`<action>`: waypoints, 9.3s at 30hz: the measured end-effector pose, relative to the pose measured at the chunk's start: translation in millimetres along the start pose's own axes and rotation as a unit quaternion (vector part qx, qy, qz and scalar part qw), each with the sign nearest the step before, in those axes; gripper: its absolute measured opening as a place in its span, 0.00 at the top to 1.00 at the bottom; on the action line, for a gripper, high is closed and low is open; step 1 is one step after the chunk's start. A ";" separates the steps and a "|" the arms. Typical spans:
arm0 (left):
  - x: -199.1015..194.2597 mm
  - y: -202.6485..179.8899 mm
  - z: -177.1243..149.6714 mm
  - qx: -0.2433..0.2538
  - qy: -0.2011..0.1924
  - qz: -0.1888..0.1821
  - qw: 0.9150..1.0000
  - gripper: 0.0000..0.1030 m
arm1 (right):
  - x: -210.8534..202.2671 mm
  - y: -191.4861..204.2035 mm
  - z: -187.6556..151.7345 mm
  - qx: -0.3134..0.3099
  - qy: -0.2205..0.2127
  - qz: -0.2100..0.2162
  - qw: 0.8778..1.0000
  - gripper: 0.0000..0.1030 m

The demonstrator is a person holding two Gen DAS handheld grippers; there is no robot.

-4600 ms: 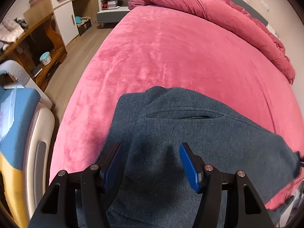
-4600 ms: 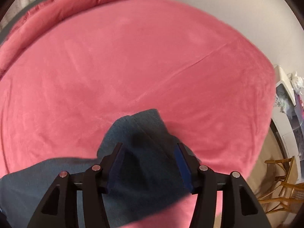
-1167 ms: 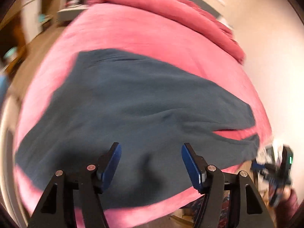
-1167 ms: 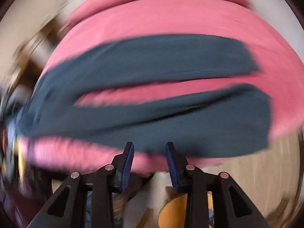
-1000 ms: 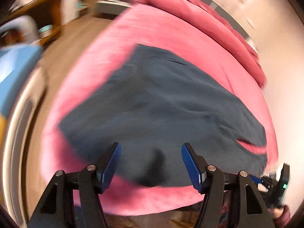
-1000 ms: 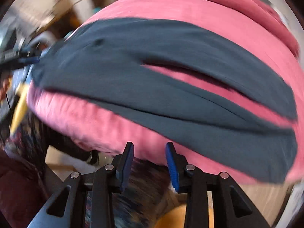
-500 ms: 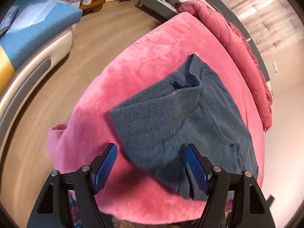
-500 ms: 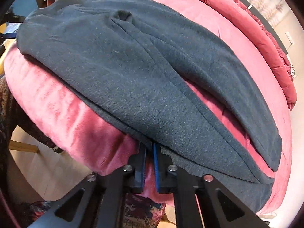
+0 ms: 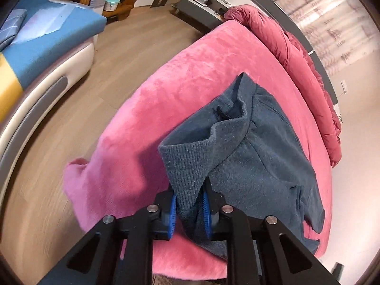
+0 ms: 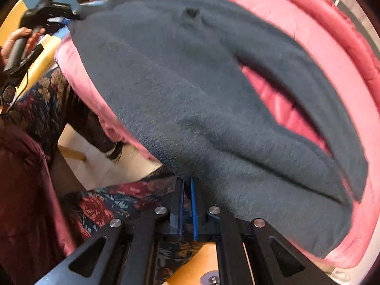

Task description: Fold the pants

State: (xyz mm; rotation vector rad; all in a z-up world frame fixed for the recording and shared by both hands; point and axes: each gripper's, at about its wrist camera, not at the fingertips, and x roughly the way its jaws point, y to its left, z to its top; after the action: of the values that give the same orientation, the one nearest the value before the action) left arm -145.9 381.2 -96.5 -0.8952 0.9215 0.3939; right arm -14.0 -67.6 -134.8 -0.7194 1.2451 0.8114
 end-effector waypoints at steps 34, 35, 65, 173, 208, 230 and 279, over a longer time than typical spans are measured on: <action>16.7 -186.7 21.4 0.383 -0.080 0.111 0.913 0.39 | -19.5 -151.4 102.2 0.170 -0.060 -0.026 0.983 0.63; 22.8 -191.3 22.0 0.388 -0.076 0.110 0.912 0.39 | -21.6 -152.3 102.5 0.170 -0.058 -0.028 0.983 0.63; 208.0 -268.7 155.3 0.538 0.117 0.073 0.832 0.04 | 58.1 -359.4 200.0 0.116 0.070 -0.012 0.991 0.28; -79.7 -25.9 -31.1 0.268 0.086 -0.028 0.959 0.25 | -100.6 -318.4 -286.2 0.698 -0.206 0.001 0.686 0.87; 33.0 -107.7 -69.5 0.275 -0.003 0.102 0.956 0.03 | -95.9 -238.7 -282.2 0.749 -0.309 0.090 0.579 0.36; 29.1 -117.4 -89.6 0.277 0.023 0.096 0.956 0.02 | -73.2 -249.2 -275.9 0.734 -0.349 0.137 0.566 0.90; -82.0 -23.1 -21.2 0.187 -0.050 -0.004 0.981 0.02 | -59.6 151.4 229.7 0.093 -0.130 0.376 0.913 0.52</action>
State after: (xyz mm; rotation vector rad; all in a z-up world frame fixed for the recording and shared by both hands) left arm -188.6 356.2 -24.1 -0.5291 0.8634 0.2435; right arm -29.8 196.9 -39.9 0.0610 1.3336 1.3403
